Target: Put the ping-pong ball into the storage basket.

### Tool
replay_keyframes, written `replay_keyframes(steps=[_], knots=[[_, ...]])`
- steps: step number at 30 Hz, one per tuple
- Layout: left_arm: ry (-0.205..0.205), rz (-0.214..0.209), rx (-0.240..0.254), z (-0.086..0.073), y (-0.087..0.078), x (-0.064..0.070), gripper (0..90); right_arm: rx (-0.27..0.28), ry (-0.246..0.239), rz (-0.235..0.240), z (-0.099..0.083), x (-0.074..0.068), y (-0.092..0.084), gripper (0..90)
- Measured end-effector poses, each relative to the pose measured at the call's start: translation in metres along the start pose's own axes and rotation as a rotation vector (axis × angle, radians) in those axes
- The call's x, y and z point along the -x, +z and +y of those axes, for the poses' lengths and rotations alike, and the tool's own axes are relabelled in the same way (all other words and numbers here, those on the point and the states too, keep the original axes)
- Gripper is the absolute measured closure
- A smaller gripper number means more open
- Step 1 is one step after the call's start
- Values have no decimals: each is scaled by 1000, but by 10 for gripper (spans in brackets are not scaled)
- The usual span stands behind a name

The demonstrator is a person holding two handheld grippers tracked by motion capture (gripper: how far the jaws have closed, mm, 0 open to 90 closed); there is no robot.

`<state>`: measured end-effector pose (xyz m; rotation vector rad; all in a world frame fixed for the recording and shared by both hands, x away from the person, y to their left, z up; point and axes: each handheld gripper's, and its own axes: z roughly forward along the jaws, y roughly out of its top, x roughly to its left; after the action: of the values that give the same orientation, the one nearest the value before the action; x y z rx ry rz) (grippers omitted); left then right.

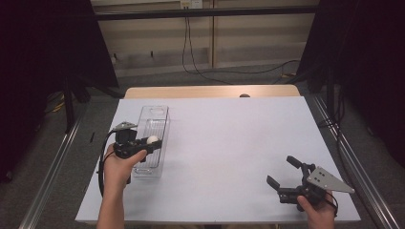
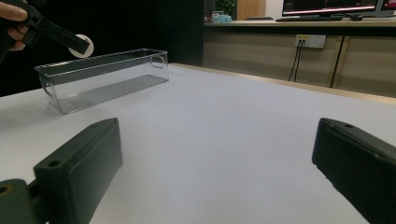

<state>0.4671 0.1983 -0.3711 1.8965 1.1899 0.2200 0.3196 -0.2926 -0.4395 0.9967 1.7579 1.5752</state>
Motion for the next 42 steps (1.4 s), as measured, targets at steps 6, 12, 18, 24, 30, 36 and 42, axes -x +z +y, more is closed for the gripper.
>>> replay_keyframes(steps=[6, 12, 18, 24, 30, 36, 42], knots=[[2, 9, -4, -1, -1, -3, 511, 2, 10, -3, 0, 0, 0, 12], [-8, 21, -1, -2, -1, -4, 512, -1, 0, 5, 0, 0, 0, 12], [-9, 20, -4, -2, -1, -6, 512, 2, -2, 5, 0, 0, 0, 12], [-4, 33, -7, -3, -2, -8, 511, 3, -1, -1, 0, 0, 0, 12], [-11, 37, -2, -3, -2, -9, 512, 5, -2, -1, 1, 0, 0, 11], [-10, 50, -12, -4, -2, -10, 512, 6, 5, -4, 1, 0, 0, 12], [-6, 52, -18, -5, -2, -12, 512, 2, 0, -2, 1, 0, -1, 12]])
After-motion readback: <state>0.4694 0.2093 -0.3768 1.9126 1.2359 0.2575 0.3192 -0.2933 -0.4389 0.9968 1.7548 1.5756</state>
